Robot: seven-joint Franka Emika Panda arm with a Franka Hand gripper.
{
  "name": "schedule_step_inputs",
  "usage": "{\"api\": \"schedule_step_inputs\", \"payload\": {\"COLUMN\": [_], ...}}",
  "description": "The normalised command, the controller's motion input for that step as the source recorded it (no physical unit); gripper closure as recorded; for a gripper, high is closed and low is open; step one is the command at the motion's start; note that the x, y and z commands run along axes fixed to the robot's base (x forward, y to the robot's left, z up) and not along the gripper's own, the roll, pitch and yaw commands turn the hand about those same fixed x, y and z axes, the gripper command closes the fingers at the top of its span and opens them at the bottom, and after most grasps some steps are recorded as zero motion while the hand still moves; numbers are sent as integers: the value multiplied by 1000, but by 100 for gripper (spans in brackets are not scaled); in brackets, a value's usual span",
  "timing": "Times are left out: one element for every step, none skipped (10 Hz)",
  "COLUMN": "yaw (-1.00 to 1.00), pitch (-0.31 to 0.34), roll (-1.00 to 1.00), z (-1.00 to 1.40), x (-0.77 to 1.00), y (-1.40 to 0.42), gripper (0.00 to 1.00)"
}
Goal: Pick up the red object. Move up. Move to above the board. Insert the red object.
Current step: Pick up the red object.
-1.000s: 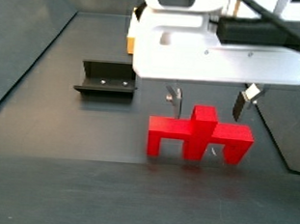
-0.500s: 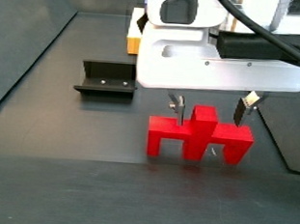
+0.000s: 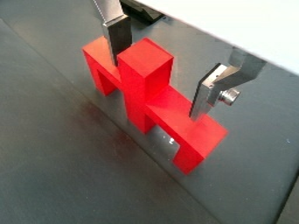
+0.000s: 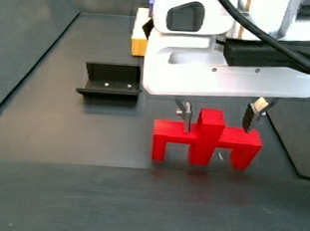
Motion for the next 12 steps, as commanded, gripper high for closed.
{"api": "schedule_step_inputs", "payload": {"yaw": [-31,-31,0,0,0,-23,-63,-66,-40,0,0,0], "pitch": [0,0,6,10,4,0,0,0,0,0,0,0], "roll": [159,159,120,70,54,54,66,61,64,0,0,0], "z": [-74,-71,-6,0,0,0,-20,-31,-11,0,0,0], "x": [20,14,34,69,63,69,20,0,0,0,0,0], "y": [154,151,11,-3,-26,-46,-20,0,0,0,0,0], "gripper": [0,0,0,0,0,0,0,0,0,0,100,100]}}
